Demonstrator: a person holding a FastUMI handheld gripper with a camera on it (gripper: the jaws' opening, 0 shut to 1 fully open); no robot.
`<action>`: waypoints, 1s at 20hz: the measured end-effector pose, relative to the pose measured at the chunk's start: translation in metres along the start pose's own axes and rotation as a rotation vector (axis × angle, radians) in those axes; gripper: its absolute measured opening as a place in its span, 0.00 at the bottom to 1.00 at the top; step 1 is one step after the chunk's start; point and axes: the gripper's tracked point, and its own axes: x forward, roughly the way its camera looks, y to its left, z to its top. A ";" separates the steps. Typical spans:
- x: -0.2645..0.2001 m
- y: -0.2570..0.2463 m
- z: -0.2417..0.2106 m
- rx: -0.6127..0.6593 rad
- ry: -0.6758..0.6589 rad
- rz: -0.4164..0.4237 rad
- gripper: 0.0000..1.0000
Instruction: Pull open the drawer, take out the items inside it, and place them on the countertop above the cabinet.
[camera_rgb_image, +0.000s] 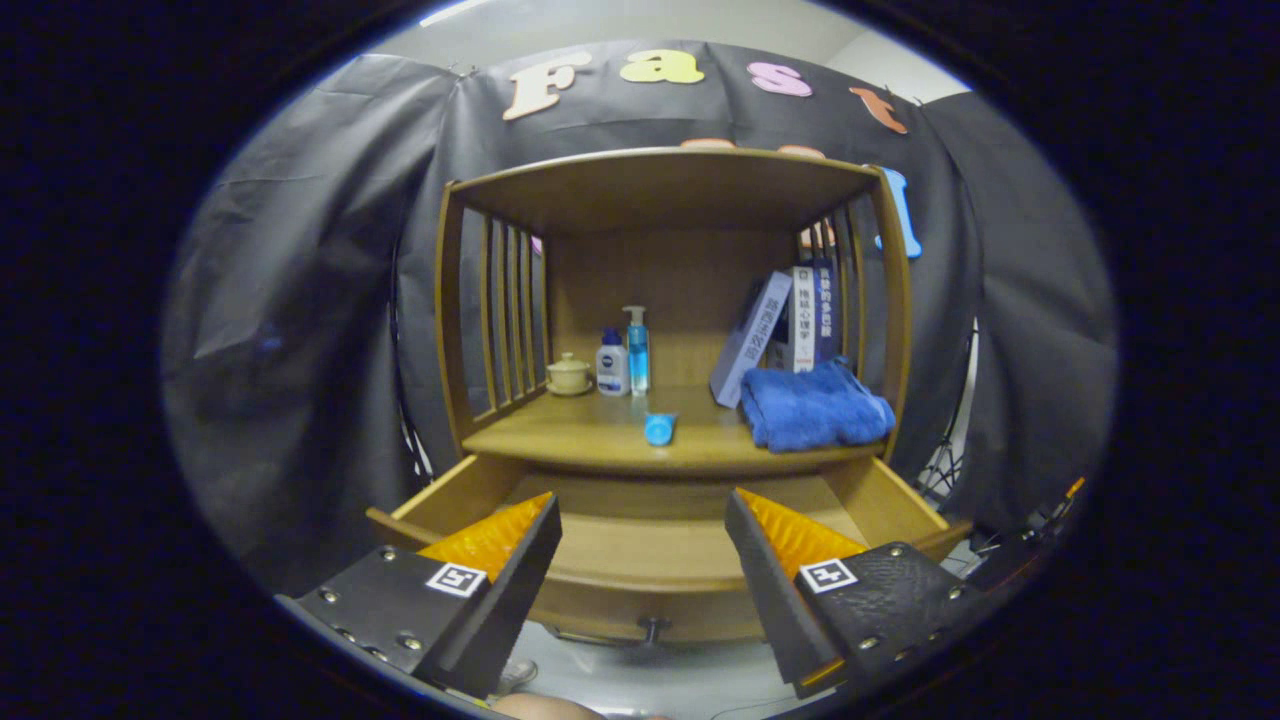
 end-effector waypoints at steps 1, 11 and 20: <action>-0.003 -0.004 -0.011 -0.008 0.008 -0.017 0.98; 0.014 -0.007 -0.074 -0.023 0.088 -0.088 0.98; 0.021 -0.011 -0.072 -0.038 0.062 -0.102 0.99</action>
